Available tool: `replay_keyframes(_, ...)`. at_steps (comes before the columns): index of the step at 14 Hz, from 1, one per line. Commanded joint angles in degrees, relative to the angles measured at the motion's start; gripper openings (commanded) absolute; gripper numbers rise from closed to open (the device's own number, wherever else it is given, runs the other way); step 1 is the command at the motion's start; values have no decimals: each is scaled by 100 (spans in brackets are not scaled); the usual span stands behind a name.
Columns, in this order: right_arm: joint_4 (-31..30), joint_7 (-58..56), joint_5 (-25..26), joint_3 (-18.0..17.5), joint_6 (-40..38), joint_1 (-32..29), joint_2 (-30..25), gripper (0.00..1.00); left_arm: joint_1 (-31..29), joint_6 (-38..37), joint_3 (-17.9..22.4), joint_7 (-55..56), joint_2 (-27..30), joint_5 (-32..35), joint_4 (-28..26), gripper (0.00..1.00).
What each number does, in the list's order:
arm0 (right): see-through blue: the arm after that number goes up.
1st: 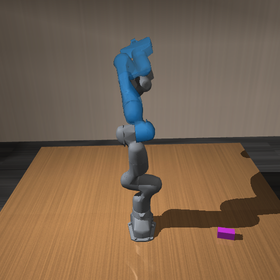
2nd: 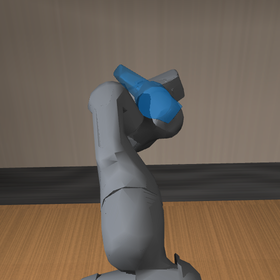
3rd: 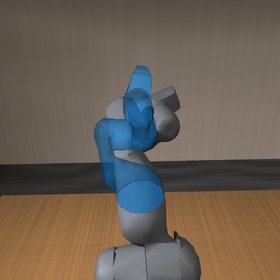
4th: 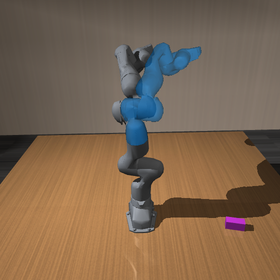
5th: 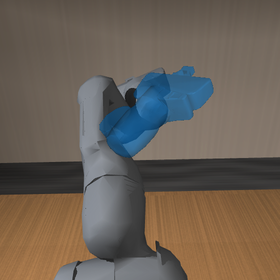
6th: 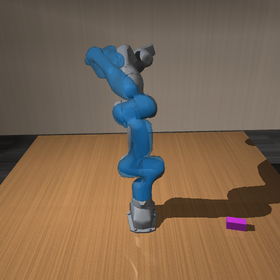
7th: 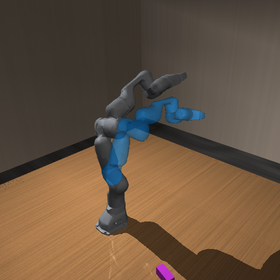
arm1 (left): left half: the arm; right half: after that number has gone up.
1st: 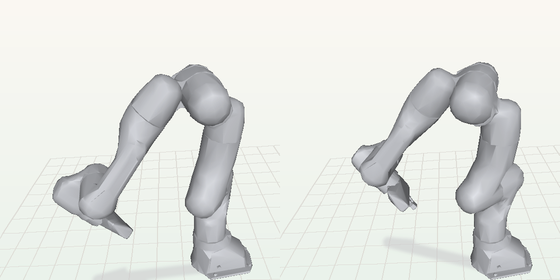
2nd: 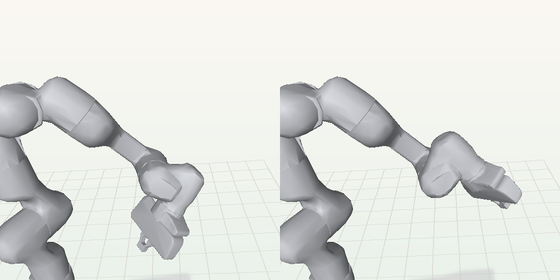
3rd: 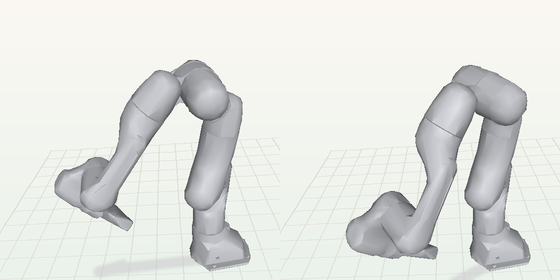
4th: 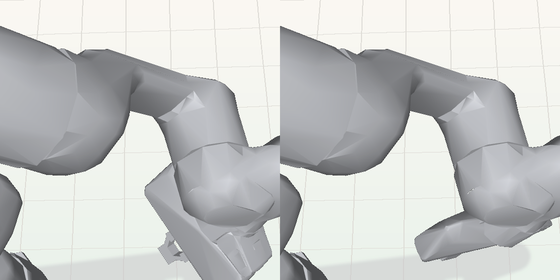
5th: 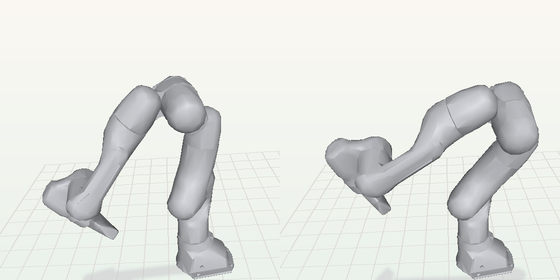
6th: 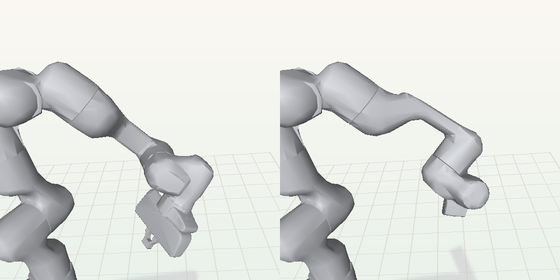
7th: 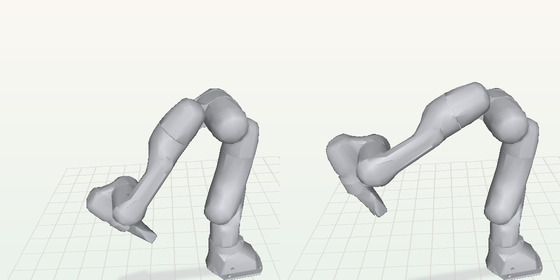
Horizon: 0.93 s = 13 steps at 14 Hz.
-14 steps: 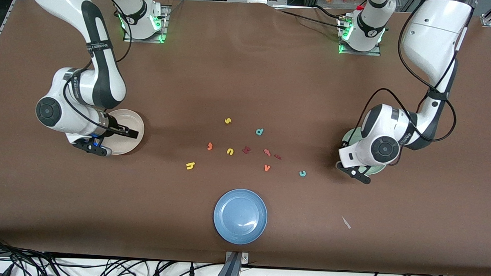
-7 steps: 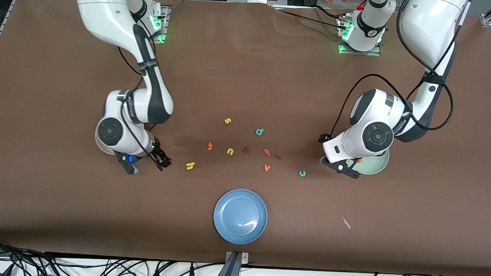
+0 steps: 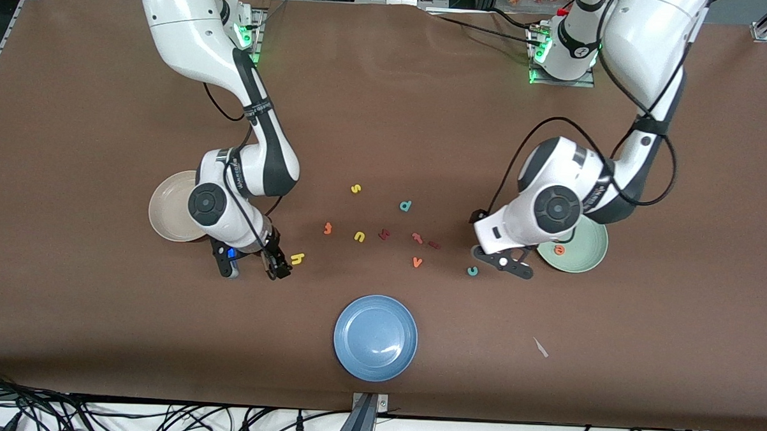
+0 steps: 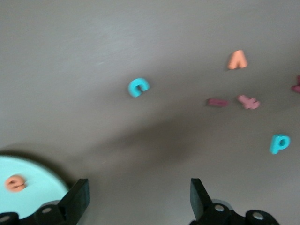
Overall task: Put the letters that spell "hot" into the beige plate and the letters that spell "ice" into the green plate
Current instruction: 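Grasp the yellow letter with the right gripper while the left gripper reaches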
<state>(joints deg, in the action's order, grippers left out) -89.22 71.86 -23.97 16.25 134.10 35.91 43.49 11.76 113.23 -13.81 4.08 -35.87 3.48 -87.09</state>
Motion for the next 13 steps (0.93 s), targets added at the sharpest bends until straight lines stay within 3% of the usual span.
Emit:
replay_keyframes(1,159,285,-99,-175,266,-14,238,100,125,-81,97,23,-639,-75,928,94)
replay_keyframes(3,150,285,-90,-184,284,-5,317,100,116,49,133,40,-851,-66,1194,94)
replay_keyframes(9,159,215,-63,-184,336,-23,493,98,134,736,238,909,-1150,-49,1168,92)
replay_keyframes(11,194,206,-63,-192,397,-23,564,90,213,745,247,1304,-1238,-40,1151,86)
replay_keyframes(13,238,180,-63,-192,415,-23,581,69,213,745,247,1525,-1290,-5,1133,80)
